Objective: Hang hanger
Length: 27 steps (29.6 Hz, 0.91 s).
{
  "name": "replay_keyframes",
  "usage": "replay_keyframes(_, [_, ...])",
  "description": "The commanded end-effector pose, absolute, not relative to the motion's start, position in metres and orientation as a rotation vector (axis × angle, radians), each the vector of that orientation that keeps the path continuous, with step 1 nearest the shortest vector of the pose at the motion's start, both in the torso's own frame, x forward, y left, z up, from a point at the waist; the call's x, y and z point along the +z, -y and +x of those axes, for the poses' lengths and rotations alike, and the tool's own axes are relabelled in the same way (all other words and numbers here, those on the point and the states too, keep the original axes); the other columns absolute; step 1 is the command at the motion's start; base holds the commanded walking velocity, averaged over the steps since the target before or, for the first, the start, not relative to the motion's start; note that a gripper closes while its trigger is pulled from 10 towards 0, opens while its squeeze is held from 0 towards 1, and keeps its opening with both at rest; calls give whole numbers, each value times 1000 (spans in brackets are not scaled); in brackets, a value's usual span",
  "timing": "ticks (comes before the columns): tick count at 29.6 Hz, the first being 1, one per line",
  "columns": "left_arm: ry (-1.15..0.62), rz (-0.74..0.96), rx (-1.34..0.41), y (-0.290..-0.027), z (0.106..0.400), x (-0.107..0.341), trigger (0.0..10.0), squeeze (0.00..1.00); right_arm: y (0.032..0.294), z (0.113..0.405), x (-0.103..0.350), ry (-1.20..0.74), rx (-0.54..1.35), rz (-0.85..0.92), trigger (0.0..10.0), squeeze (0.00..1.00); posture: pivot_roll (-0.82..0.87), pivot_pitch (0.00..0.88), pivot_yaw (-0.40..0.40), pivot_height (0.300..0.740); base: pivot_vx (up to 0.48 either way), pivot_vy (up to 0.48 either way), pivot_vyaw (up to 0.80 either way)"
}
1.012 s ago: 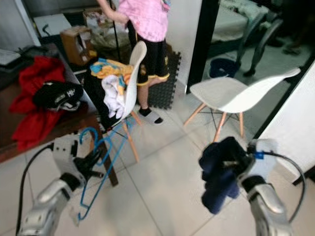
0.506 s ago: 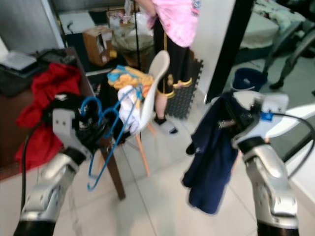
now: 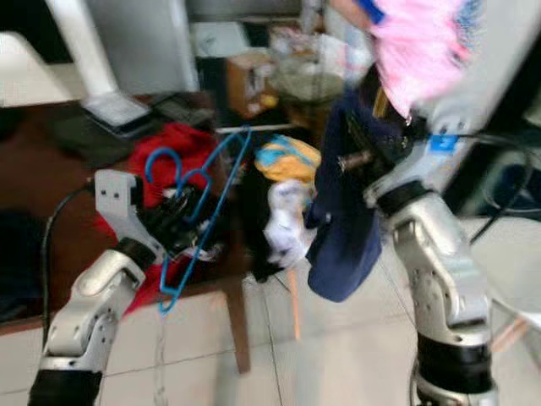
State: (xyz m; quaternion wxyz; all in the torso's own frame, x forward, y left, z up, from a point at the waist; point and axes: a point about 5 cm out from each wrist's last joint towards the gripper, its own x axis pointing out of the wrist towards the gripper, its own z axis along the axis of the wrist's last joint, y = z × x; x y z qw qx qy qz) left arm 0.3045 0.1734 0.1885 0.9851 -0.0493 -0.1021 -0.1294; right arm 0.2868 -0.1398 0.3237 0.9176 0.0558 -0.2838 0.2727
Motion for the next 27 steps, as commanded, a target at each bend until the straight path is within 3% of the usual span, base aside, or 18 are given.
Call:
replay_keyframes(1, [220,-83,-263,-169,305,194,10000,0,141,281,332,617,569,114,10000,0,44,110,-57,740,472,0,731])
replay_keyframes(6, [320,11,-168,-177,308,221,10000,0,129,279,344,653,629,109,10000,0,49,102,-64,740,471,0,731])
replay_keyframes(8, [428,80,-117,-183,308,254,10000,0,124,280,345,654,650,115,10000,0,59,99,-68,740,469,0,731])
replay_keyframes(12, [514,100,-99,-185,306,280,10000,0,119,282,344,638,658,128,10000,0,62,97,-67,740,0,0,731])
replay_keyframes(13, [562,128,-115,-182,303,294,10000,0,110,286,330,544,684,91,10000,0,68,96,-70,740,0,0,0])
replay_keyframes(27, [558,185,-118,-176,301,293,10000,0,67,258,261,149,1059,-116,10000,0,67,104,-67,740,0,0,0])
